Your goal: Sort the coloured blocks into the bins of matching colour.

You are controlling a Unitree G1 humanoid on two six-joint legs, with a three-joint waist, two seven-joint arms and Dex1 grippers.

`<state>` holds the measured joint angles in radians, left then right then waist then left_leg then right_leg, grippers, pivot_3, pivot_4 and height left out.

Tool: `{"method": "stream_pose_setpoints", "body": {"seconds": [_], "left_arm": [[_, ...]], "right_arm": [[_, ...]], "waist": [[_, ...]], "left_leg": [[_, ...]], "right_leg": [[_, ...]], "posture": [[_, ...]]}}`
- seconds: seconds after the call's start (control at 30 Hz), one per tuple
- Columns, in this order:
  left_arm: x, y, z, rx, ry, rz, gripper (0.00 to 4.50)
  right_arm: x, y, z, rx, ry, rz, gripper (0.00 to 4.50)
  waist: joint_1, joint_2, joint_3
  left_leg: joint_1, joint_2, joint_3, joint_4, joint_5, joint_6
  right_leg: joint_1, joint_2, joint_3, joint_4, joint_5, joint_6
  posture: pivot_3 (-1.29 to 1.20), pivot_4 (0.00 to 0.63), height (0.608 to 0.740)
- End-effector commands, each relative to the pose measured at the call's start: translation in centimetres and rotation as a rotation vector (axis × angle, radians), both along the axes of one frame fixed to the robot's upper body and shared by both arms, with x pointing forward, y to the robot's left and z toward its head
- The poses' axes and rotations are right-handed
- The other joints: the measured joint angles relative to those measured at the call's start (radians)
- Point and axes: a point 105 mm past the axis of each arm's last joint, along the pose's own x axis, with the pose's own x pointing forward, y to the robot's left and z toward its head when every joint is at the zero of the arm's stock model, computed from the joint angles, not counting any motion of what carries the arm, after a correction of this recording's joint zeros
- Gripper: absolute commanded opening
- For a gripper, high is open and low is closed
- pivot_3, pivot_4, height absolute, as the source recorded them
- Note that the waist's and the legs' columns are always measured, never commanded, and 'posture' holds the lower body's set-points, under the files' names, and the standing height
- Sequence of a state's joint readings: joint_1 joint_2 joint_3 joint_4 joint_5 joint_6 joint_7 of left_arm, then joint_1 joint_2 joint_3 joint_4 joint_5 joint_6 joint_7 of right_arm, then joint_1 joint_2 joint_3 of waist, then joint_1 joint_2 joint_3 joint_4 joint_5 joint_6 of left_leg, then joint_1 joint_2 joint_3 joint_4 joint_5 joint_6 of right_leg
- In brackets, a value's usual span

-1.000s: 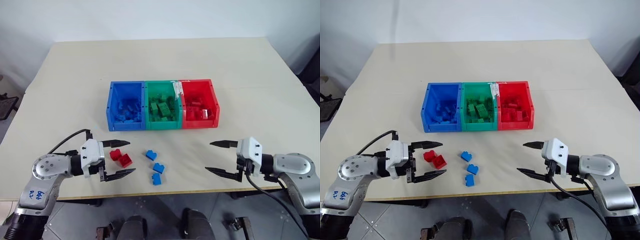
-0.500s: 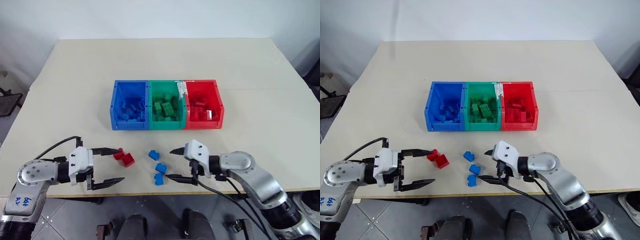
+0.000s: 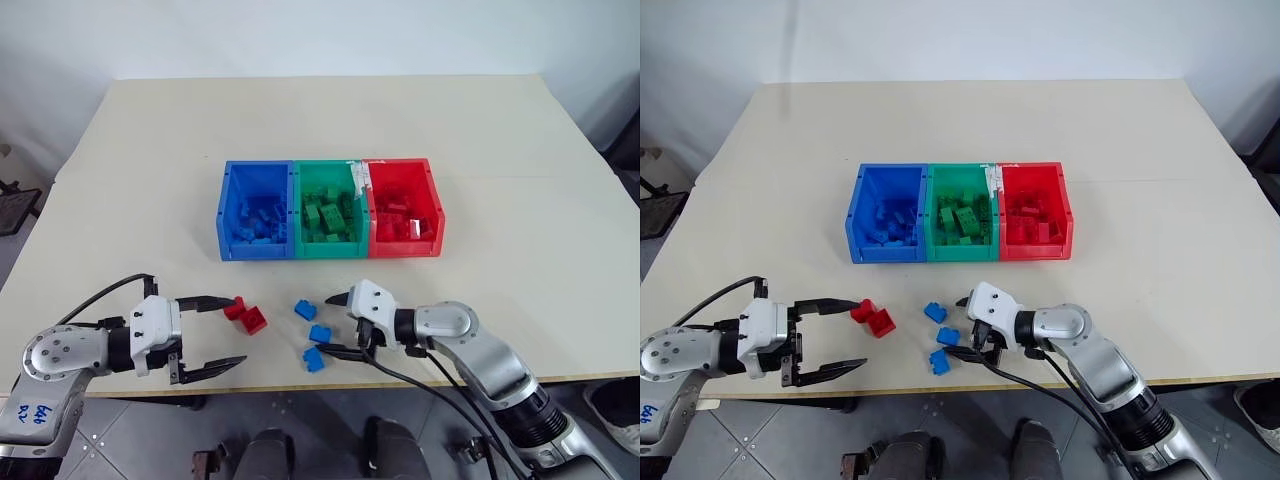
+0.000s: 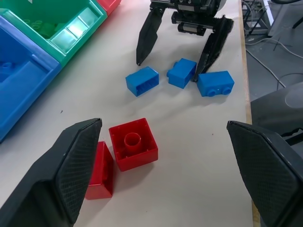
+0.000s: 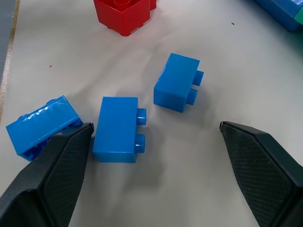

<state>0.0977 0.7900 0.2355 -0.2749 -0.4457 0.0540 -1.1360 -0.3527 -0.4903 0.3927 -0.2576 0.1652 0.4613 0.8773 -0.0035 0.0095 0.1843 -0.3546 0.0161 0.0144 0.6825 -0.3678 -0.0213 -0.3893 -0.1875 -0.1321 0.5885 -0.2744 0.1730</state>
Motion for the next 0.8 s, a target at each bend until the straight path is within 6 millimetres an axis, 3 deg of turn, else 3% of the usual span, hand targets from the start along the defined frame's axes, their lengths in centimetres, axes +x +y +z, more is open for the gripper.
{"method": "stream_pose_setpoints", "body": {"seconds": [0.03, 0.27, 0.37, 0.53, 0.67, 0.8], "left_arm": [[-0.5, -0.5, 0.8, -0.014, -0.029, -0.026, 4.5], [-0.8, -1.0, 0.5, -0.03, -0.033, -0.042, 4.5], [-0.9, -1.2, 0.6, -0.05, -0.034, -0.041, 4.5], [-0.6, -0.7, 1.2, -0.179, -0.049, 0.092, 4.5], [-0.2, 1.5, 1.7, -0.201, -0.088, 0.233, 4.5], [-0.7, 3.2, 1.5, -0.19, -0.08, 0.303, 4.5]], "right_arm": [[0.0, 0.6, 0.3, 0.003, -0.011, 0.02, 3.22], [0.3, -0.2, 0.9, -0.002, -0.013, 0.019, 0.87], [0.8, -0.8, 2.0, 0.015, -0.072, 0.007, 0.86], [0.9, -1.3, 6.1, 0.063, -0.065, 0.079, 0.86], [3.2, 1.6, 10.5, 0.196, -0.119, 0.055, 0.86], [5.4, 4.9, 12.3, 0.234, -0.166, 0.034, 0.86]], "waist": [[0.0, 0.0, 0.0], [0.001, 0.0, 0.0], [0.001, 0.0, 0.0], [0.0, 0.0, 0.0], [-0.018, 0.0, 0.0], [-0.028, 0.0, 0.0]], "left_leg": [[0.0, 0.0, 0.0, 0.0, 0.0, 0.0], [0.0, 0.0, 0.001, 0.0, 0.0, 0.0], [0.0, 0.0, 0.001, 0.0, 0.0, 0.0], [-0.001, 0.0, 0.003, 0.0, 0.0, 0.0], [0.0, 0.004, 0.003, 0.0, 0.0, -0.001], [0.0, 0.004, 0.003, 0.0, 0.0, -0.002]], "right_leg": [[0.0, 0.0, 0.0, 0.0, 0.0, 0.0], [-0.001, 0.0, 0.001, 0.001, 0.0, 0.0], [-0.001, 0.0, 0.001, 0.001, 0.0, 0.0], [-0.002, 0.0, 0.003, 0.0, 0.0, 0.0], [-0.003, 0.004, 0.003, 0.002, 0.0, -0.003], [-0.004, 0.004, 0.003, 0.003, 0.0, -0.004]], "posture": [[0.0, 0.15, 0.74], [0.0, 0.15, 0.74], [0.0, 0.15, 0.74], [0.0, 0.15, 0.74], [0.0, 0.15, 0.74], [0.0, 0.15, 0.74]]}}
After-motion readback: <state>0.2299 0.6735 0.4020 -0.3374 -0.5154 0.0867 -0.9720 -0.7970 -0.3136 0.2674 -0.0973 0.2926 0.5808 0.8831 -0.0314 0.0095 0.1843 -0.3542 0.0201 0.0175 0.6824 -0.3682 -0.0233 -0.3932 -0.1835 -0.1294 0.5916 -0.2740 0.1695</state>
